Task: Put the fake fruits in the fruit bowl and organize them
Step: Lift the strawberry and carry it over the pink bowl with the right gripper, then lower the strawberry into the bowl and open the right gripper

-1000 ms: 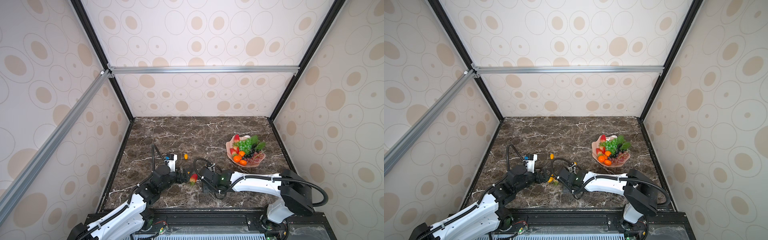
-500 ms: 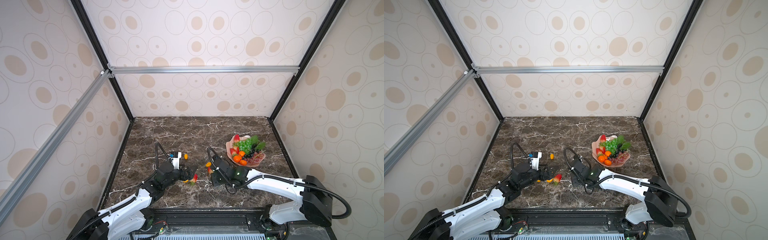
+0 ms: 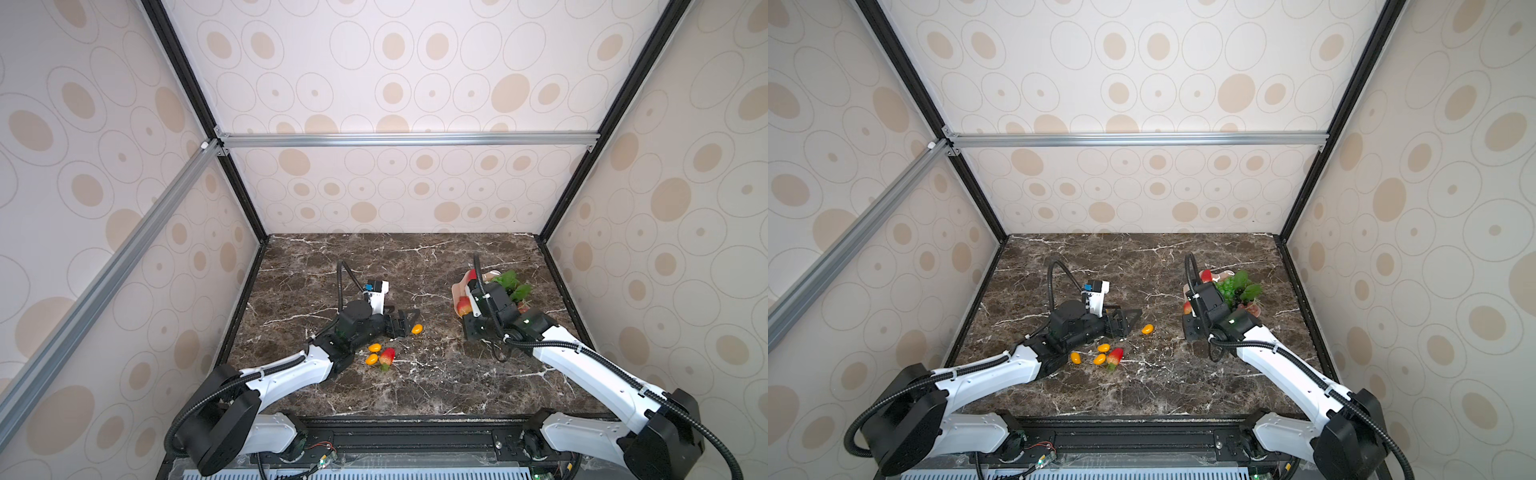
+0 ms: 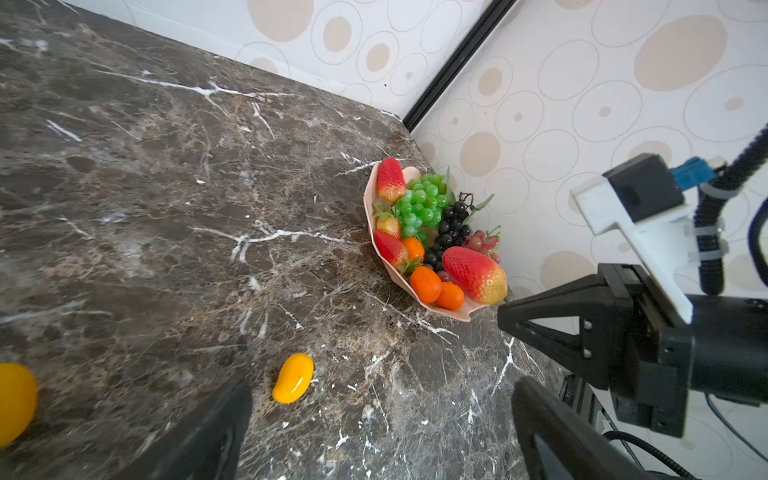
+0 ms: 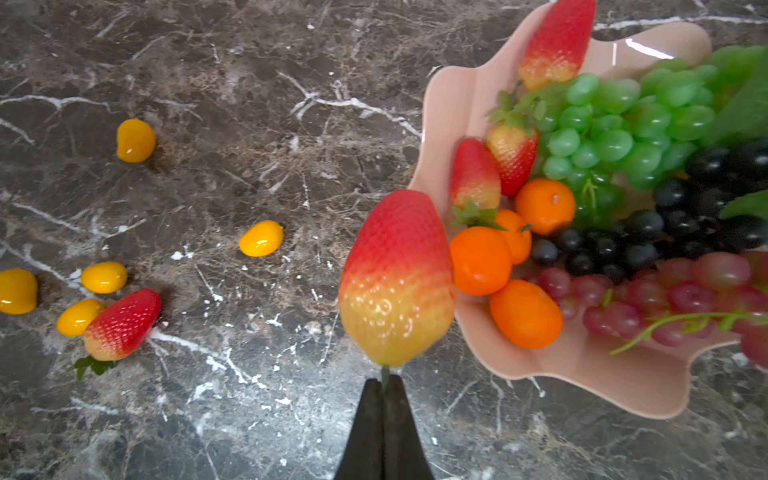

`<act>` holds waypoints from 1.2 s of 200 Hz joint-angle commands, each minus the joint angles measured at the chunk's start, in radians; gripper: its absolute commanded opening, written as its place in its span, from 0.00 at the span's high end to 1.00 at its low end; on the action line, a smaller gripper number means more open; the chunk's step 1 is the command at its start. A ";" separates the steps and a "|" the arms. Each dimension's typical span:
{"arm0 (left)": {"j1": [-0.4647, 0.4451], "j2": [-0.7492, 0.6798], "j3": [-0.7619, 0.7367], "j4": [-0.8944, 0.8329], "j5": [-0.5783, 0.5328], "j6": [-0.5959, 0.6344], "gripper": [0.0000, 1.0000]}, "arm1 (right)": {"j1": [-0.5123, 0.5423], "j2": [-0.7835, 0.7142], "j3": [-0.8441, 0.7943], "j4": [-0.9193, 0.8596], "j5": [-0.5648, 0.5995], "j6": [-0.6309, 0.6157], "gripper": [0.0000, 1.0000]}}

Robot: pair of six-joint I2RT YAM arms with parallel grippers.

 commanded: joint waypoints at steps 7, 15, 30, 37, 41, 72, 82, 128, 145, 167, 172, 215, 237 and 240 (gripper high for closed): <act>-0.021 0.064 0.075 0.063 0.017 0.015 0.01 | -0.082 0.049 0.034 -0.024 -0.094 -0.095 1.00; -0.023 0.084 0.090 0.069 0.017 0.013 0.01 | -0.110 0.065 0.041 -0.013 -0.120 -0.102 1.00; -0.027 0.117 0.113 0.079 0.015 0.007 0.02 | -0.163 0.098 0.058 0.018 -0.188 -0.110 1.00; -0.028 0.131 0.123 0.083 0.015 0.006 0.01 | -0.177 0.114 0.069 0.032 -0.199 -0.115 1.00; -0.028 0.140 0.127 0.085 0.016 0.006 0.01 | -0.184 0.125 0.075 0.038 -0.200 -0.119 1.00; -0.029 0.186 0.163 0.098 0.010 0.004 0.01 | -0.240 0.241 0.136 0.056 -0.248 -0.154 1.00; -0.030 0.192 0.169 0.097 -0.006 0.004 0.01 | -0.245 0.282 0.160 0.055 -0.253 -0.160 1.00; -0.031 0.200 0.183 0.102 0.011 0.017 0.01 | -0.291 0.399 0.237 0.087 -0.243 -0.178 1.00; -0.031 0.196 0.176 0.102 0.014 0.014 0.01 | -0.302 0.428 0.259 0.094 -0.240 -0.179 1.00; -0.031 0.185 0.161 0.109 0.011 0.010 0.01 | -0.314 0.459 0.280 0.111 -0.240 -0.182 1.00; -0.031 0.184 0.159 0.111 0.012 0.008 0.01 | -0.317 0.467 0.285 0.113 -0.243 -0.182 1.00; -0.031 0.183 0.151 0.133 0.025 0.003 0.01 | -0.327 0.546 0.340 0.109 -0.277 -0.188 1.00; -0.030 0.170 0.141 0.143 0.023 0.004 0.01 | -0.327 0.573 0.353 0.090 -0.267 -0.187 1.00; -0.030 0.168 0.139 0.144 0.023 0.005 0.01 | -0.326 0.574 0.353 0.088 -0.268 -0.186 1.00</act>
